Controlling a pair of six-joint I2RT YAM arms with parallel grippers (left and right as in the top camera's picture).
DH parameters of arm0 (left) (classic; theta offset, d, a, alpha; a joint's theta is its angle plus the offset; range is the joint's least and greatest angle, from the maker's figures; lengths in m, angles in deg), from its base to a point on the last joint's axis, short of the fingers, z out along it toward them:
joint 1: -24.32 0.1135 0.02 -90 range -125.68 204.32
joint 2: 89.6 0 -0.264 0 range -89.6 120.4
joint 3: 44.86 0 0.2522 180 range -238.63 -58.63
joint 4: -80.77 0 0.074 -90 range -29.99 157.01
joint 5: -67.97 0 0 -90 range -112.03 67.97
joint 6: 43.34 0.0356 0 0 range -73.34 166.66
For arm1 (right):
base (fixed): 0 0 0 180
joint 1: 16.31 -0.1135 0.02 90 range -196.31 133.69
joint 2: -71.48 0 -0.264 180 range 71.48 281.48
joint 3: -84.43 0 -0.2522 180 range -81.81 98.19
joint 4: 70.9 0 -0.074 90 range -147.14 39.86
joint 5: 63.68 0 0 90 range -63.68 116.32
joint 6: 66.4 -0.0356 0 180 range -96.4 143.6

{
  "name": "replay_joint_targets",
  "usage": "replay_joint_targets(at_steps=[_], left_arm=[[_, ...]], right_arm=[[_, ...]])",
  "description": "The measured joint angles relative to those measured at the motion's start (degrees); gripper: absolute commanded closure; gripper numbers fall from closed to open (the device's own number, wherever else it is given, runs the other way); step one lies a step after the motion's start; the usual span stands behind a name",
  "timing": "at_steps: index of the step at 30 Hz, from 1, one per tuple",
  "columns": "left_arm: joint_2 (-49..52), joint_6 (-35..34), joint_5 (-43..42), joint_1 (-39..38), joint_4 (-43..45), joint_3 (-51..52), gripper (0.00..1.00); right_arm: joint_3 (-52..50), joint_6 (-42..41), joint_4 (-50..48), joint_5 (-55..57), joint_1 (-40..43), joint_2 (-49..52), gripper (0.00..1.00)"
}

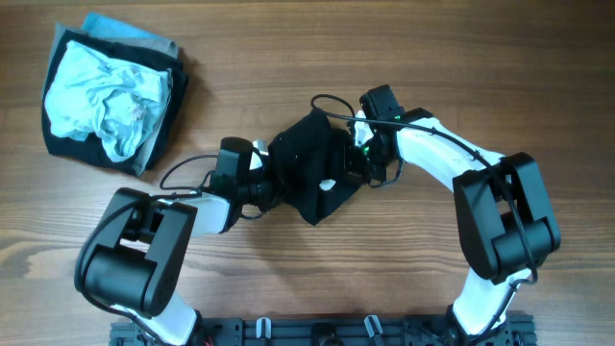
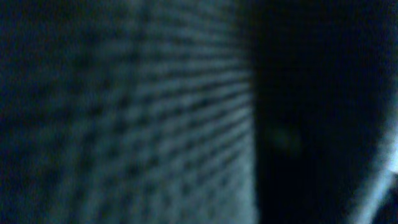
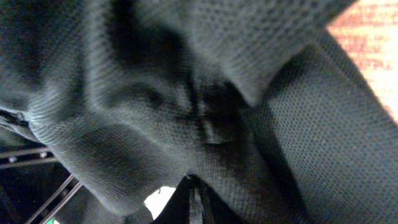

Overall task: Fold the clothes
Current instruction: 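Carry the black bundle with the left gripper onto the top-left clothes pile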

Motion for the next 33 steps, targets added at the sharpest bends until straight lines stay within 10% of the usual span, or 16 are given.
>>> replay_joint_targets(at_steps=[7, 14, 24, 33], left_arm=[[-0.76, 7.3, -2.47, 2.1, -5.33, -0.66, 0.96], [-9.11, 18.75, -7.78, 11.74, -31.45, -7.93, 0.96], [-20.13, 22.23, -16.87, 31.23, -25.66, -32.02, 0.96], [-16.17, 23.93, -15.72, 50.27, -26.25, -33.66, 0.96]], right_arm=[[-0.07, 2.45, 4.79, -0.04, 3.56, -4.28, 0.94], [-0.22, 6.6, 4.28, -1.73, 14.34, -25.0, 0.89], [-0.22, 5.64, 2.75, -0.85, 16.39, -34.23, 0.88], [-0.22, 4.52, 2.78, -0.61, 16.39, -34.23, 0.88]])
